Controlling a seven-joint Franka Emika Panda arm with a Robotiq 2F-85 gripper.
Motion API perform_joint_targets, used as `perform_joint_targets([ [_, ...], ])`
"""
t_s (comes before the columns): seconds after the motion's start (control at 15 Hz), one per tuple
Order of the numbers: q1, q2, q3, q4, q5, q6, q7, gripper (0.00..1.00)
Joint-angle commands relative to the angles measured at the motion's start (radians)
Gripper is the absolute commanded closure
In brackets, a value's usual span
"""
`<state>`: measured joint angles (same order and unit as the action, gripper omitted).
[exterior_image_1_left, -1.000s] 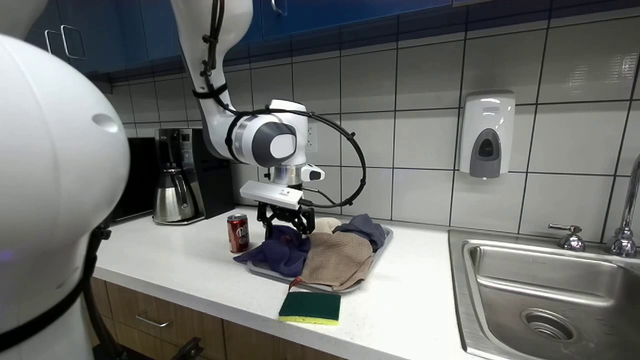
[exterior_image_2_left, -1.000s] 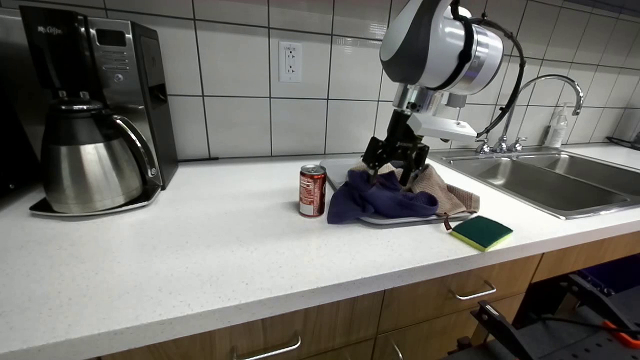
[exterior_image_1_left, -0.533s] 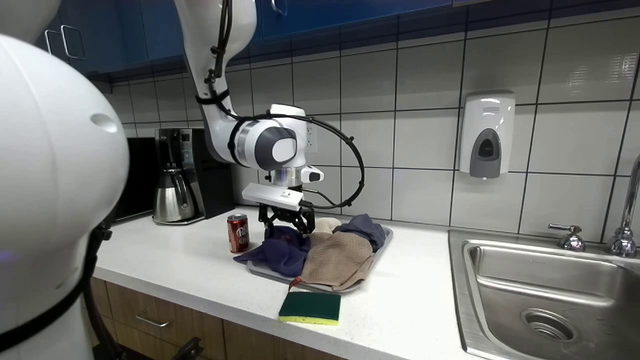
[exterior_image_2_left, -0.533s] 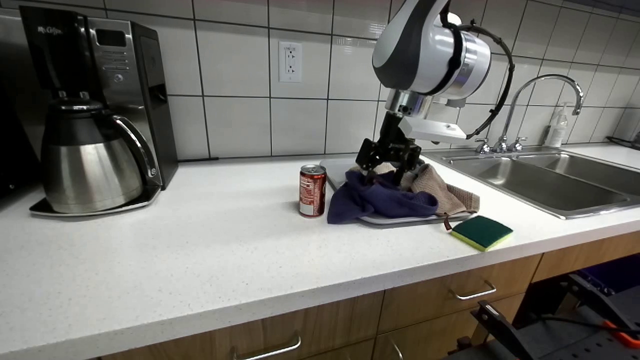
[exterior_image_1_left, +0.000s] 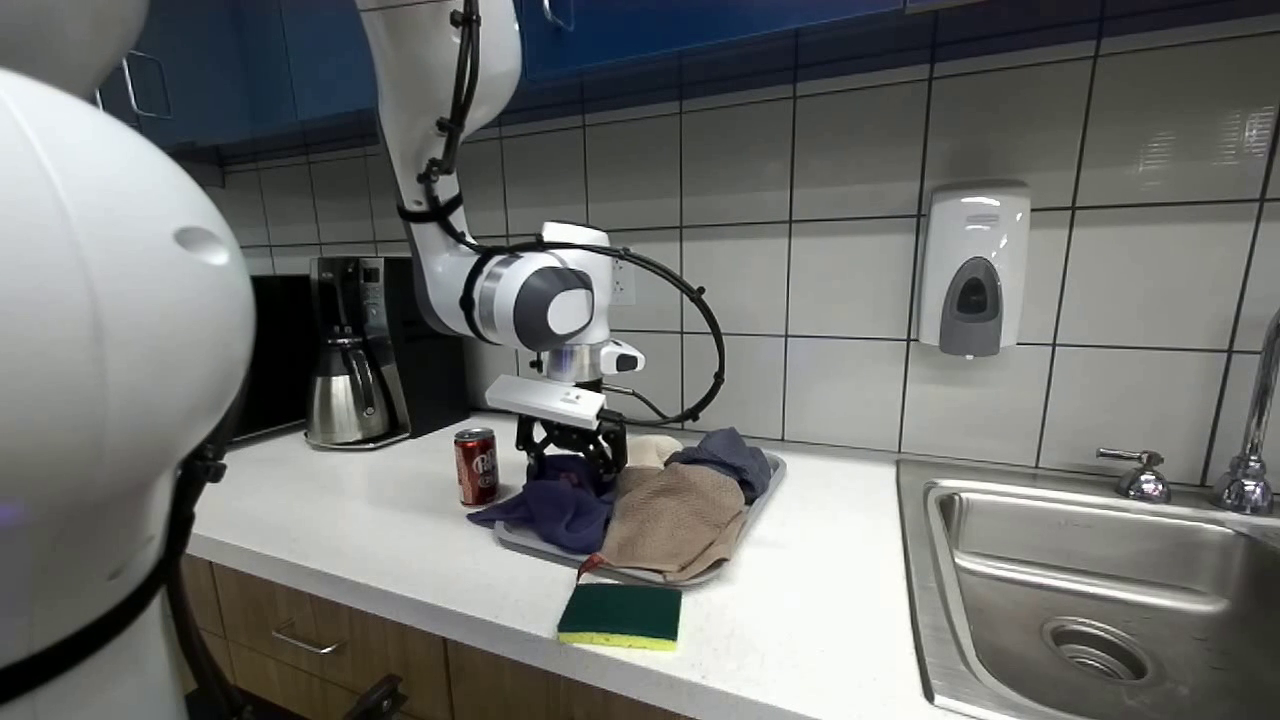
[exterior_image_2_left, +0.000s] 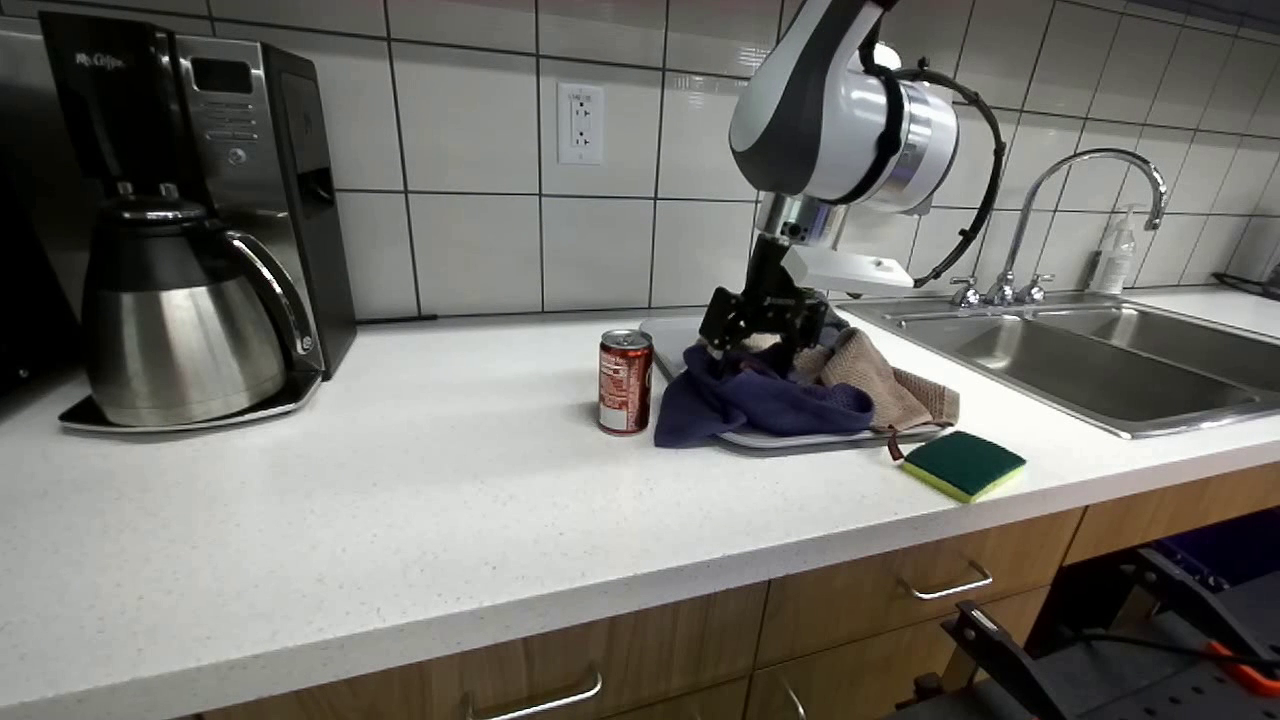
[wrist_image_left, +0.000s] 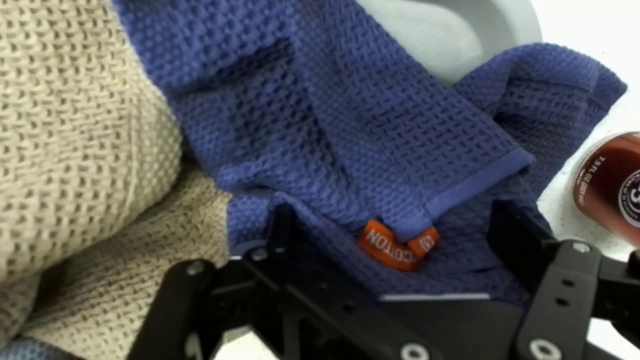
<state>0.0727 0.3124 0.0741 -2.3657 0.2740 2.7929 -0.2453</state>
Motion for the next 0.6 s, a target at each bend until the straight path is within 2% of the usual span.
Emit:
perform_joint_targets([
  [0.0, -0.043, 0.028, 0.036, 0.024, -0.022, 0.001, 0.027, 0.00],
  [0.13, -0.050, 0.035, 0.039, 0.024, -0.021, 0.003, 0.026, 0.03],
  [0.2, -0.055, 0.037, 0.042, 0.024, -0.018, 0.004, 0.022, 0.26],
  [0.33, -0.072, 0.029, 0.050, 0.020, -0.005, -0.005, 0.014, 0.31],
  [0.53, -0.091, 0.020, 0.059, 0.015, -0.001, -0.005, 0.009, 0.55],
])
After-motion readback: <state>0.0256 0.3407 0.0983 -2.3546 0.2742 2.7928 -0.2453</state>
